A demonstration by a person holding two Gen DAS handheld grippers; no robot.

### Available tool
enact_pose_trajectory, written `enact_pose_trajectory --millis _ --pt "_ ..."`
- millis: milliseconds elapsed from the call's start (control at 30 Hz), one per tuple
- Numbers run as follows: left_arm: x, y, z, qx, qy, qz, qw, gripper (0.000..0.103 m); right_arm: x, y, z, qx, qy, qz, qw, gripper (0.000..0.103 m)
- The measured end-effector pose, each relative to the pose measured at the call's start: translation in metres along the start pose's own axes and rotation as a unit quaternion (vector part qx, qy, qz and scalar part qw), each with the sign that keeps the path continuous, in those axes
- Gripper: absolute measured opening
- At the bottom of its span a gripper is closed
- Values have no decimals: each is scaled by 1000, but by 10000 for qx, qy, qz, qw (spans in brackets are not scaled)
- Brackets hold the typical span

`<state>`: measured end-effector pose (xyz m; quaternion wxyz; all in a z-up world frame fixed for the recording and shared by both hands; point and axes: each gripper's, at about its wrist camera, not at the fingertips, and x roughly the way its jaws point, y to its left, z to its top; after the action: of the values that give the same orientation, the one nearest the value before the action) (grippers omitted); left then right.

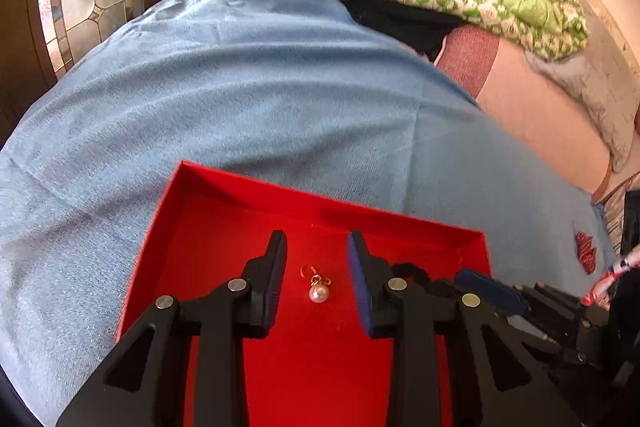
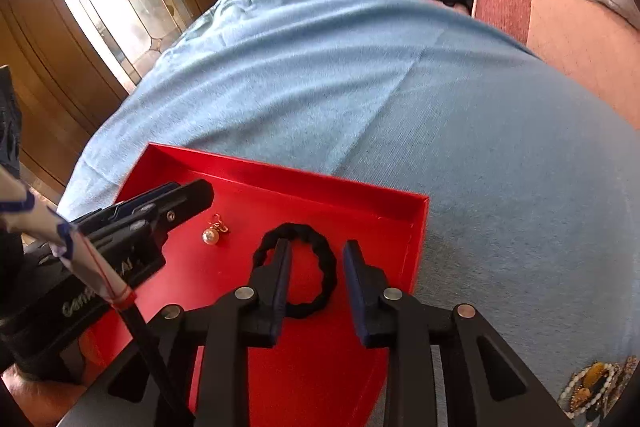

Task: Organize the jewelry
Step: 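Grasp the leopard-print bracelet with the right gripper while the left gripper grasps the pearl bracelet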

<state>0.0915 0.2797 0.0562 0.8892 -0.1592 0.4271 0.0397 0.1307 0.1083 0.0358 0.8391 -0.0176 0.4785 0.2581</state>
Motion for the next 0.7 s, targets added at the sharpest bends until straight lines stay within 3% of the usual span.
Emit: enact_pose_trajectory --millis 200,433,567,700 --pt "-22 -13 3 -60 -428 -178 9989 36 -47 -16 -16 143 -377 377 9985 29" --pt "-38 -72 -11 448 -684 -523 9953 42 -106 -66 -65 544 -656 567 9947 29" --pt "-38 -117 -26 796 -552 -864 9915 44 -138 -113 -98 999 -834 514 9902 29" --pt "-21 -165 -48 1144 -101 -1223 9858 44 -171 -164 -121 1319 -1118 214 9847 29"
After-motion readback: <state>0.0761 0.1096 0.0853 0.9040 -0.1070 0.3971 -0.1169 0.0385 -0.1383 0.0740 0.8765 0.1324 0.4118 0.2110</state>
